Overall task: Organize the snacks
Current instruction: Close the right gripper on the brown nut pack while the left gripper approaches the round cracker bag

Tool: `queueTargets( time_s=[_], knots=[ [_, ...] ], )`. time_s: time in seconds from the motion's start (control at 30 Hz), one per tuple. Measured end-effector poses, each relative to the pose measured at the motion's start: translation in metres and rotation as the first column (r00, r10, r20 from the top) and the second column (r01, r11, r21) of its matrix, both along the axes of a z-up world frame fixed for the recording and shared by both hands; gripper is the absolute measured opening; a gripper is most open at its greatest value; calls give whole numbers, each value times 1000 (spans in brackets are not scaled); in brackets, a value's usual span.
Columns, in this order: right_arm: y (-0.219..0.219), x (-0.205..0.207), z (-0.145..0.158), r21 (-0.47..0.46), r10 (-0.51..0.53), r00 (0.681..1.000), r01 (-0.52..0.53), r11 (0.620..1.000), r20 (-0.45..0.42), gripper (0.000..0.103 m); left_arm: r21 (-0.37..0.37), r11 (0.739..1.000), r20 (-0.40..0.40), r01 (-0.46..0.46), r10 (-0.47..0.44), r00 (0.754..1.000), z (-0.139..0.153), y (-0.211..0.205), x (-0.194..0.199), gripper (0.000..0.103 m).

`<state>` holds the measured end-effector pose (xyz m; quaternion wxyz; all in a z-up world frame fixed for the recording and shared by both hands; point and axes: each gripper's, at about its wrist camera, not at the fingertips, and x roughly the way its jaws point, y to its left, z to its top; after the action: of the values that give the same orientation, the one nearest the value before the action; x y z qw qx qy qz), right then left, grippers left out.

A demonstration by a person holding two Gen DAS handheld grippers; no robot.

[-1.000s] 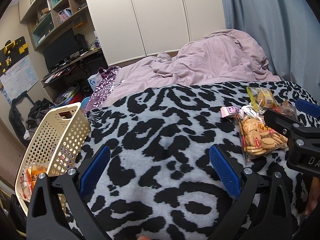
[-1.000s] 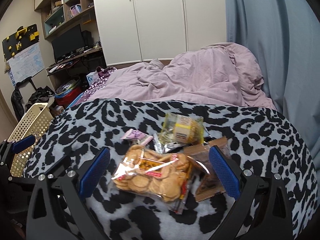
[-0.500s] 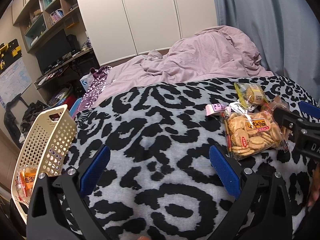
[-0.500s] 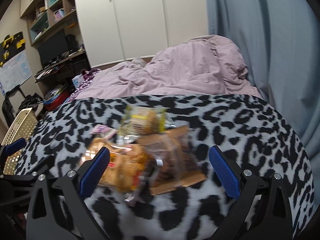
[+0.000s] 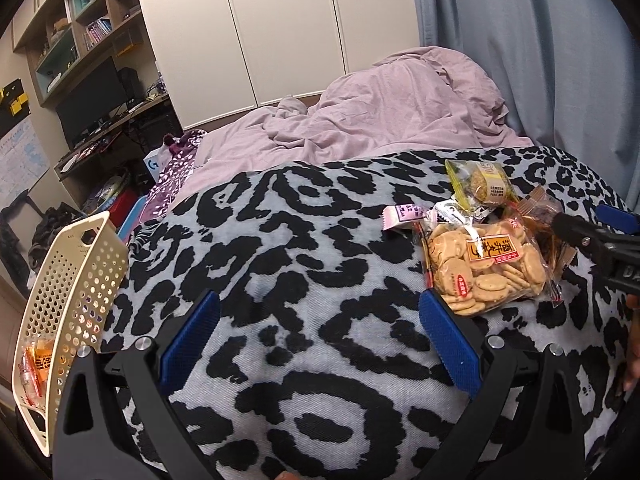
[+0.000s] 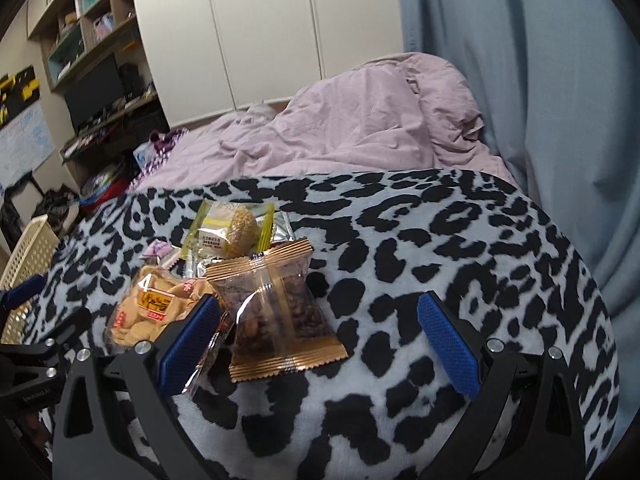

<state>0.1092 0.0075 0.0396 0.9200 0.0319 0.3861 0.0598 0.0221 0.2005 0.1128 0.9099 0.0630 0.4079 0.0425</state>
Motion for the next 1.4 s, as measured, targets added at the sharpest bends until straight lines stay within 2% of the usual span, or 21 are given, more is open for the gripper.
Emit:
queueTargets(
  time_s=[0.3,0.53,0.67,0.77,0.87,1.17,1.4],
  knots=[
    [17,17,-5,5,86,995,-86,996,-42,98,-33,999,-26,40,-40,999,-6,-4,6,101],
    [18,24,-8,19,97,994,-97,995,-53,98,-26,999,-28,37,-37,999,-6,-8,7,101],
    [18,23,-9,26,110,992,-108,994,-56,93,-29,999,-27,37,-38,999,-6,-9,8,101],
    [18,23,-10,21,111,992,-110,994,-60,82,-29,999,-26,42,-42,999,-5,-11,8,101],
    [17,23,-11,23,108,992,-107,994,-65,76,-30,999,-24,45,-46,999,-4,-12,8,101],
    [17,23,-11,27,114,991,-112,993,-66,75,-34,999,-22,43,-44,999,-3,-12,8,101],
    [18,21,-11,34,128,990,-126,991,-64,65,-33,998,-21,47,-48,999,-1,-15,8,101]
  ],
)
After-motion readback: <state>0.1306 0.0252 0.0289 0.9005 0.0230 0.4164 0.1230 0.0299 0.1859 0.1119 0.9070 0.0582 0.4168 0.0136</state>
